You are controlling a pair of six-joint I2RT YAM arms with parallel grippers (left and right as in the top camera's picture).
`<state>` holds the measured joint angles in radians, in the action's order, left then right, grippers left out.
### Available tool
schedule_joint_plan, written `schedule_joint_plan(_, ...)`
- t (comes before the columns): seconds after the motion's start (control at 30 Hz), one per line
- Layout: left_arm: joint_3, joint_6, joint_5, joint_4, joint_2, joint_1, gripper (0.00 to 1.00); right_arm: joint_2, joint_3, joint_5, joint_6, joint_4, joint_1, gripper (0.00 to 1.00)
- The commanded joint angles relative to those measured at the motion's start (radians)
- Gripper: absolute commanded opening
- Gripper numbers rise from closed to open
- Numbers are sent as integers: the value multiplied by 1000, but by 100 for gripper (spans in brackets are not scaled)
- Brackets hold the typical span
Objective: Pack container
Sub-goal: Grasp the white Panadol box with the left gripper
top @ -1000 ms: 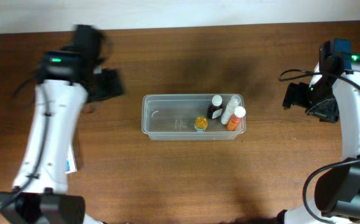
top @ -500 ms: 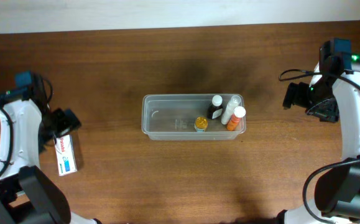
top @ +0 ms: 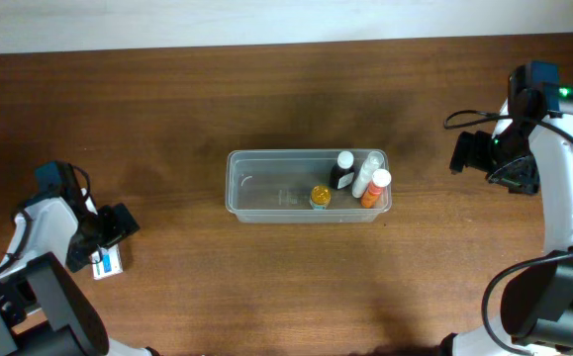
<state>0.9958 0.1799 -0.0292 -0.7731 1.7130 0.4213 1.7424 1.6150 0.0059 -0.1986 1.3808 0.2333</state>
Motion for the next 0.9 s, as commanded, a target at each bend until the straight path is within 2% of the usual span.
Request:
schedule_joint_plan(0.0, -15, -40, 14, 37, -6, 5, 99, 2, -7, 5, 7, 0, 3, 96)
schedule_joint_plan(0.1, -15, -40, 15, 50, -6, 5, 98, 2, -7, 5, 7, 4, 3, 96)
schedule_joint_plan(0.17, -16, -39, 16, 50, -6, 5, 89, 2, -7, 5, 7, 3, 3, 96)
schedule_joint_plan(0.2, -17, -39, 16, 50, -6, 5, 81, 2, -7, 5, 7, 3, 3, 96)
schedule_joint_plan(0.53, -60, -39, 16, 38, -6, 5, 55, 2, -7, 5, 7, 4, 3, 96)
schedule_joint_plan(0.87, -13, -39, 19, 20, -29, 2, 44, 2, -7, 5, 7, 8, 3, 96)
